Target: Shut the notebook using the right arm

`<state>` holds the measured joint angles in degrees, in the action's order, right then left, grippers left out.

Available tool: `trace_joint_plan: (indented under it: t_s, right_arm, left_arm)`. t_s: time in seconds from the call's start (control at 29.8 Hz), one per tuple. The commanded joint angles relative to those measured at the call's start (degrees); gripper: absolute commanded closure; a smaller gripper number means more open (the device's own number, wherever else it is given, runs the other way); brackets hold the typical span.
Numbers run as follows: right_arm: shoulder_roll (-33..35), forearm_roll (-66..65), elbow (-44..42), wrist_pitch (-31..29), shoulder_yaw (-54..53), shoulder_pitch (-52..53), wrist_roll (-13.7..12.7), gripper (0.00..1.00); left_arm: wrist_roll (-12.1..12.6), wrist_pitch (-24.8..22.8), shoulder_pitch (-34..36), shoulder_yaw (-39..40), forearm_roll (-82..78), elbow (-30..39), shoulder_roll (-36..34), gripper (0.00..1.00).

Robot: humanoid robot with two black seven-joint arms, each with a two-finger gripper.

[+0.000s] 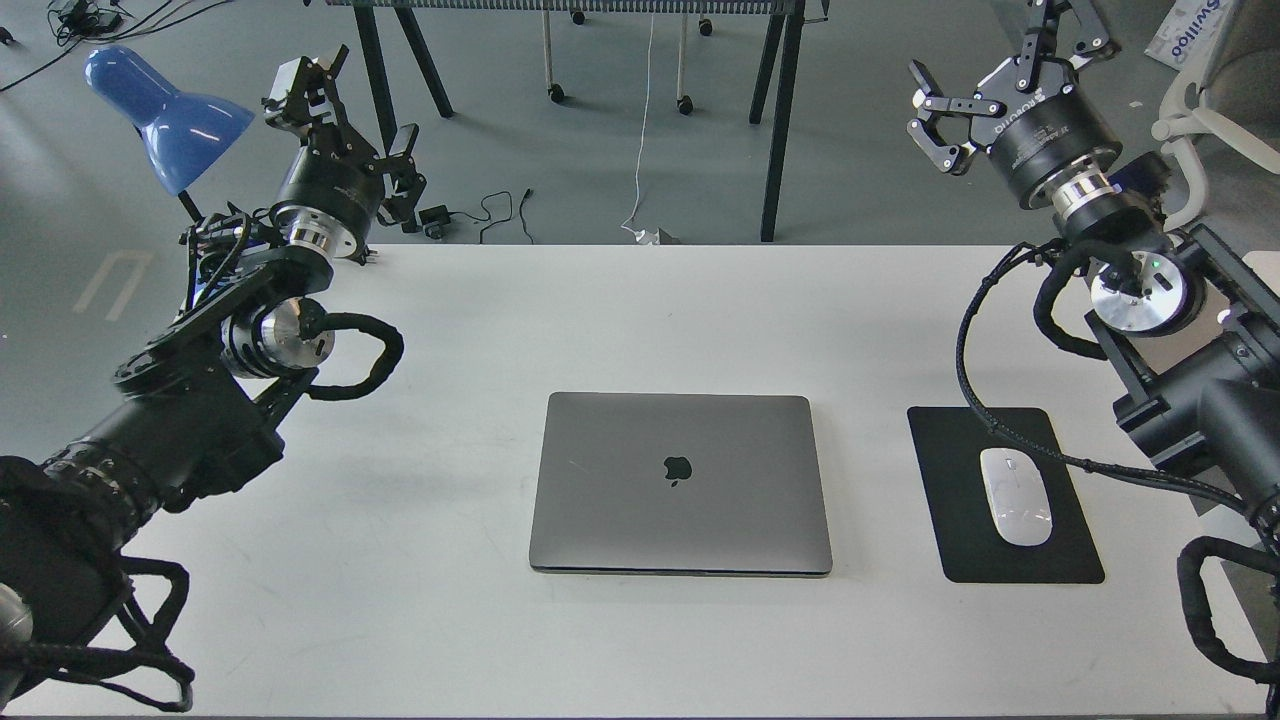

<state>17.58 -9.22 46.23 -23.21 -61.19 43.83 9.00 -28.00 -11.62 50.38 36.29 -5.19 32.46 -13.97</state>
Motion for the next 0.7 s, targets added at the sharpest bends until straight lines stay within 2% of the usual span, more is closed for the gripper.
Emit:
trace_joint_plan:
  t_s: [0.0,0.67]
  right_arm:
    - [-1.0,0.0,0.3,0.4,-0.5,-1.1,0.0,0.00]
    - [-2.3,0.0,0.3,0.4,-2.2,-1.1,0.2,0.00]
  left_arm:
    - [0.0,-0.1,0.0,0.0,0.0,0.1,0.1,0.00]
    - [0.0,-0.1,-0.1,0.0,0.0,0.1,0.1,0.00]
